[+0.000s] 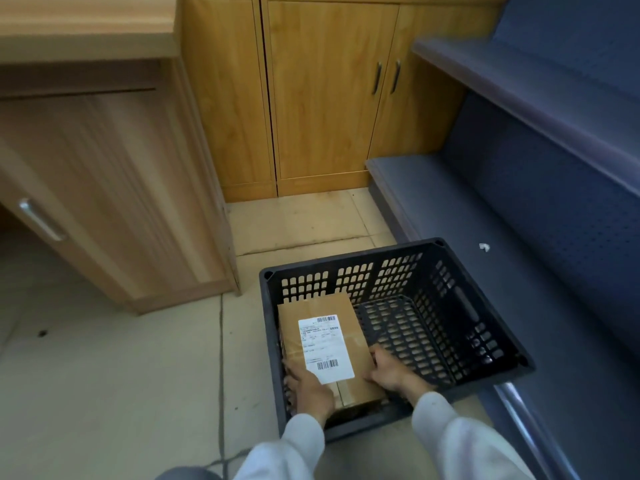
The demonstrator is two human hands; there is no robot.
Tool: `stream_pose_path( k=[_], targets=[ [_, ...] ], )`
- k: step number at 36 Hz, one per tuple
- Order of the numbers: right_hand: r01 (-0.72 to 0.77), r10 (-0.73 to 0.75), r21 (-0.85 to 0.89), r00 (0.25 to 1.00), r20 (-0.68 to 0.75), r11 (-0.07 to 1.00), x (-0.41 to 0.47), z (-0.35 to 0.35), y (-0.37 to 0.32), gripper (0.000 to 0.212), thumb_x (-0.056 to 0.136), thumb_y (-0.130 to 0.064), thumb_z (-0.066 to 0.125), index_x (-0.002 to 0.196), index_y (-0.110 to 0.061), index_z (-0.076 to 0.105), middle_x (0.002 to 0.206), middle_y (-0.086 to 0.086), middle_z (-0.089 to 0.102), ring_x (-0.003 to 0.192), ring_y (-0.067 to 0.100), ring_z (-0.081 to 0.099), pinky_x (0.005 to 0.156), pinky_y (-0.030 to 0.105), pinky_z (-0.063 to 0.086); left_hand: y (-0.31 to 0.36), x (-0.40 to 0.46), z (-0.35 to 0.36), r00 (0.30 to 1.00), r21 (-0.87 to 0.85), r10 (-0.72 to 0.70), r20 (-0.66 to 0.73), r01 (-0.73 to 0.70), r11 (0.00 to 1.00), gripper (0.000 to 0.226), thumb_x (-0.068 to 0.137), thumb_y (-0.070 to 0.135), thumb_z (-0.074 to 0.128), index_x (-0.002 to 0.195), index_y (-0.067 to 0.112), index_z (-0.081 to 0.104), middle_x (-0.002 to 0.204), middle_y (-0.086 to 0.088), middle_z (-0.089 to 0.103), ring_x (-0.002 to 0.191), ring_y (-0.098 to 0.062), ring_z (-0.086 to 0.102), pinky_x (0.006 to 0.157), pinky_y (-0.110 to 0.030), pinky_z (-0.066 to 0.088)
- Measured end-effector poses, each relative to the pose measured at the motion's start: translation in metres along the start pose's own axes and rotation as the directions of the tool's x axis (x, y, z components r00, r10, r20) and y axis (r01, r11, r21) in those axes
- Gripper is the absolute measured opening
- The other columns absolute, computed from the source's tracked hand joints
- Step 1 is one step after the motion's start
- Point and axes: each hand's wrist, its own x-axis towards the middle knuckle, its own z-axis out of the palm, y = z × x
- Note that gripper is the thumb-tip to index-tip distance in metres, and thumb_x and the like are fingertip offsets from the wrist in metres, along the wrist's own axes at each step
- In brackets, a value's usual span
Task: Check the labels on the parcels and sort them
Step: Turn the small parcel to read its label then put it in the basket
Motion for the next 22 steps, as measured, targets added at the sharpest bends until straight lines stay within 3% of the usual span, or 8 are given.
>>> stream_pose_path(
  k=[3,6,8,11,13,16,19,22],
  targets=[
    [0.012,-0.011,-0.062,1.0,0.017,0.998,0.001,0.008,-0.005,0.056,0.097,-0.01,0.061,0.149,-0.018,0.041,0.147,0.004,0.052,0.136,0.023,0.048,0.11,0.035,0.039,-0.002,-0.004,0.002,0.997,0.064,0.074,0.026,-0.075,0.995,0.085,0.105,0.024,0.044,0.16,0.017,-0.021,0.17,-0.011,-0.005,0.154,-0.036,0.013,0.125,-0.048,0.015],
    [0.04,-0.035,-0.068,0.997,0.066,0.997,-0.003,0.013,-0.01,0.061,0.096,-0.009,0.063,0.151,-0.019,0.039,0.149,0.003,0.051,0.138,0.023,0.046,0.113,0.035,0.037,-0.002,-0.004,-0.006,0.99,0.112,0.117,0.081,-0.125,0.986,0.083,0.097,0.014,0.06,0.161,0.015,0.007,0.162,-0.01,0.016,0.144,-0.032,0.036,0.119,-0.041,0.031],
    [0.049,-0.047,-0.042,0.998,0.049,0.998,-0.01,0.011,-0.014,0.058,0.096,-0.012,0.063,0.149,-0.022,0.042,0.147,0.002,0.053,0.136,0.022,0.049,0.111,0.034,0.039,0.002,-0.006,-0.021,0.982,0.067,0.158,0.107,-0.166,0.984,0.069,0.095,0.005,0.061,0.155,0.019,0.028,0.152,-0.007,0.037,0.137,-0.03,0.048,0.116,-0.039,0.038],
    [0.085,-0.085,0.017,0.996,-0.016,0.996,-0.028,-0.001,-0.025,0.052,0.093,-0.02,0.068,0.141,-0.03,0.051,0.139,-0.004,0.06,0.129,0.021,0.056,0.109,0.041,0.047,0.017,-0.012,-0.051,0.967,0.058,0.215,0.138,-0.225,0.973,0.054,0.097,0.005,0.062,0.147,0.017,0.046,0.143,-0.003,0.055,0.13,-0.026,0.057,0.114,-0.039,0.044],
    [0.108,-0.106,0.049,0.994,-0.038,0.993,-0.035,-0.01,-0.024,0.053,0.091,-0.028,0.071,0.14,-0.032,0.052,0.138,-0.007,0.061,0.129,0.019,0.057,0.104,0.04,0.052,0.031,-0.022,-0.072,0.96,0.046,0.22,0.171,-0.231,0.972,0.048,0.098,0.008,0.061,0.145,0.015,0.049,0.137,-0.005,0.062,0.121,-0.022,0.062,0.103,-0.036,0.053],
    [0.128,-0.126,0.072,0.991,-0.035,0.989,-0.068,-0.033,-0.042,0.057,0.091,-0.03,0.07,0.144,-0.032,0.05,0.142,-0.004,0.059,0.13,0.016,0.056,0.107,0.043,0.05,0.062,-0.054,-0.108,0.952,0.049,0.245,0.183,-0.258,0.965,0.035,0.1,0.01,0.06,0.134,0.016,0.056,0.124,-0.005,0.065,0.106,-0.015,0.064,0.077,-0.016,0.053],
    [0.156,-0.153,0.077,0.987,-0.046,0.985,-0.144,-0.07,-0.093,0.047,0.096,-0.021,0.064,0.142,-0.024,0.053,0.136,-0.002,0.061,0.125,0.015,0.057,0.105,0.033,0.049,0.105,-0.094,-0.144,0.937,0.029,0.295,0.186,-0.305,0.952,0.027,0.1,0.005,0.056,0.125,0.016,0.059,0.114,-0.003,0.066,0.102,-0.011,0.063,0.084,-0.023,0.054],
    [0.198,-0.192,0.123,0.979,-0.061,0.972,-0.217,-0.112,-0.136,0.036,0.098,-0.017,0.061,0.133,-0.026,0.057,0.123,-0.006,0.064,0.118,0.014,0.06,0.101,0.03,0.05,0.157,-0.143,-0.183,0.911,0.021,0.353,0.214,-0.365,0.931,0.023,0.101,0.005,0.055,0.117,0.022,0.059,0.111,0.001,0.066,0.106,-0.011,0.062,0.085,-0.02,0.049]
  ],
)
